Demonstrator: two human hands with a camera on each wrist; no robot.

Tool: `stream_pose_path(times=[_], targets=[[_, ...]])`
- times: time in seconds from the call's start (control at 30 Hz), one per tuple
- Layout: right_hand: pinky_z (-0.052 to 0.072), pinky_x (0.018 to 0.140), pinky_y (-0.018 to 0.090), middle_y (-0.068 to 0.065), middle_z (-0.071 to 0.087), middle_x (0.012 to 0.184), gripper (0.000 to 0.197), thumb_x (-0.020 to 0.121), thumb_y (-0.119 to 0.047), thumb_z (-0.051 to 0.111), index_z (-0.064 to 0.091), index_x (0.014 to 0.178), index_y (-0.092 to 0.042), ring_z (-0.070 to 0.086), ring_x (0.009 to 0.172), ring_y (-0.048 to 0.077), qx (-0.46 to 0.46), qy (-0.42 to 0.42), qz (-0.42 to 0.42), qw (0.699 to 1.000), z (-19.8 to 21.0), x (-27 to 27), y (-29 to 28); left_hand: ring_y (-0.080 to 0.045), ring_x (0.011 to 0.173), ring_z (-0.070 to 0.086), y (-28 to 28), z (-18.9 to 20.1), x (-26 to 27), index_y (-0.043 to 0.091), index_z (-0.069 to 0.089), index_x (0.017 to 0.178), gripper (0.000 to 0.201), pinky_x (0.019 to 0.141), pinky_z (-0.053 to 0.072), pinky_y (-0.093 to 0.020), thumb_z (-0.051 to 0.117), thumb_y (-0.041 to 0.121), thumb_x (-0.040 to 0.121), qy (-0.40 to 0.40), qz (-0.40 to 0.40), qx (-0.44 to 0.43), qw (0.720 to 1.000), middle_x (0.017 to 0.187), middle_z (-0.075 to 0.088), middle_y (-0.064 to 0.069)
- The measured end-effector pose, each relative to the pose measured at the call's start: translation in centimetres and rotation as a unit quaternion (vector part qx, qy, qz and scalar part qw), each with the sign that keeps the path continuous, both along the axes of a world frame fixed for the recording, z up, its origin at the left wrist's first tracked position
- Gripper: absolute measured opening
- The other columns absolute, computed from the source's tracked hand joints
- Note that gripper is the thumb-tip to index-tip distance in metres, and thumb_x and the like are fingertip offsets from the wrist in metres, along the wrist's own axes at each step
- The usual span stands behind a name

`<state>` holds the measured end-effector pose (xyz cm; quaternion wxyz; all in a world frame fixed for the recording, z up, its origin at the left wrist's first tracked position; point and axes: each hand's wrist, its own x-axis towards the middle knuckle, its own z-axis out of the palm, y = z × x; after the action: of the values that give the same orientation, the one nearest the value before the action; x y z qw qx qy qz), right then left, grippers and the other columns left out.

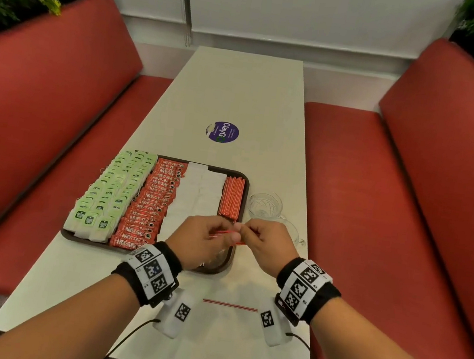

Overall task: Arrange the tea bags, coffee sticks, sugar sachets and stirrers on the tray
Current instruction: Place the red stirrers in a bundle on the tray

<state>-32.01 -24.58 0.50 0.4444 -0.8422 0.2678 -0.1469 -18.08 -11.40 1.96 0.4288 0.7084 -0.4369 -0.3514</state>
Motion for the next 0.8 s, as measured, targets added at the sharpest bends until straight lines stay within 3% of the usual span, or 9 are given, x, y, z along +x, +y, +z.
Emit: stream_pose_path(times=[0.07,0.13,0.23,0.3,0.37,0.47,0.63,0.8], targets=[[0.04,0.057,0.025,-0.006,0.058,0.061,0.031,0.099,-0.041,0.059,0.066,0.073,-0.025,0.049,0.056,0.004,-0.004,0.015,0.007,1.0,-0.2,-0.1,0.0,-0.005,0.059,0.057,-0.1,-0.8,0.4,0.031,0.073,0.096,0.016,0.058,0.047,-0.024,0.071,0.044,0.087,-0.043,-0.043,0.02,0.998,0.069,0.067,0.006],[0.04,0.057,0.024,-0.005,0.06,0.063,0.031,0.099,-0.045,0.057,0.067,0.081,-0.022,0.05,0.057,0.005,-0.007,0.036,0.016,0.999,-0.5,-0.4,0.1,-0.008,0.065,0.059,0.0,-1.2,1.1,0.03,0.07,0.095,0.02,0.062,0.048,-0.025,0.066,0.049,0.089,-0.095,-0.103,0.057,0.989,0.076,0.068,0.002],[0.039,0.058,0.022,-0.003,0.067,0.071,0.032,0.1,-0.052,0.047,0.059,0.101,-0.023,0.052,0.054,0.002,0.05,0.06,-0.015,0.997,-1.2,-1.6,0.3,-0.015,0.069,0.059,0.3,-1.2,2.3,0.024,0.065,0.096,0.031,0.06,0.043,-0.025,0.052,0.052,0.096,-0.218,-0.18,0.139,0.949,0.076,0.062,0.003],[0.042,0.062,0.024,-0.003,0.071,0.084,0.036,0.099,-0.056,0.042,0.052,0.11,-0.023,0.056,0.06,0.0,0.063,0.095,-0.013,0.993,-2.0,-2.7,0.4,-0.011,0.064,0.054,0.7,-1.1,3.7,0.023,0.06,0.096,0.031,0.055,0.037,-0.022,0.044,0.049,0.101,-0.265,-0.166,0.181,0.932,0.074,0.058,0.006],[0.046,0.073,0.028,-0.005,0.07,0.096,0.038,0.097,-0.055,0.052,0.053,0.116,-0.023,0.062,0.08,0.007,0.001,0.176,0.04,0.983,-2.8,-3.7,0.8,-0.011,0.064,0.053,1.3,-1.3,5.1,0.022,0.056,0.094,0.035,0.055,0.039,-0.024,0.037,0.05,0.102,-0.288,-0.133,0.204,0.926,0.077,0.059,0.004],[0.045,0.082,0.028,-0.001,0.068,0.108,0.039,0.09,-0.046,0.067,0.064,0.12,-0.021,0.06,0.099,0.019,-0.115,0.314,0.183,0.925,-3.9,-3.8,2.3,-0.016,0.068,0.055,1.7,-2.1,6.0,0.019,0.054,0.091,0.04,0.061,0.041,-0.03,0.033,0.051,0.102,-0.298,-0.104,0.213,0.925,0.078,0.059,0.001],[0.043,0.076,0.031,0.004,0.063,0.11,0.025,0.088,-0.033,0.072,0.071,0.109,-0.018,0.061,0.098,0.027,-0.174,0.379,0.232,0.879,-5.1,-3.1,3.9,-0.014,0.065,0.052,1.6,-3.1,5.2,0.025,0.047,0.083,0.037,0.058,0.037,-0.029,0.031,0.053,0.102,-0.285,-0.097,0.218,0.928,0.074,0.056,0.003],[0.045,0.073,0.033,0.015,0.064,0.111,0.027,0.097,-0.023,0.058,0.066,0.113,-0.003,0.064,0.096,0.034,-0.193,0.43,0.235,0.85,-5.2,-2.9,4.6,-0.02,0.075,0.055,0.7,-3.3,4.3,0.02,0.05,0.091,0.045,0.066,0.039,-0.032,0.021,0.052,0.104,-0.317,-0.073,0.264,0.908,0.084,0.059,-0.002]])
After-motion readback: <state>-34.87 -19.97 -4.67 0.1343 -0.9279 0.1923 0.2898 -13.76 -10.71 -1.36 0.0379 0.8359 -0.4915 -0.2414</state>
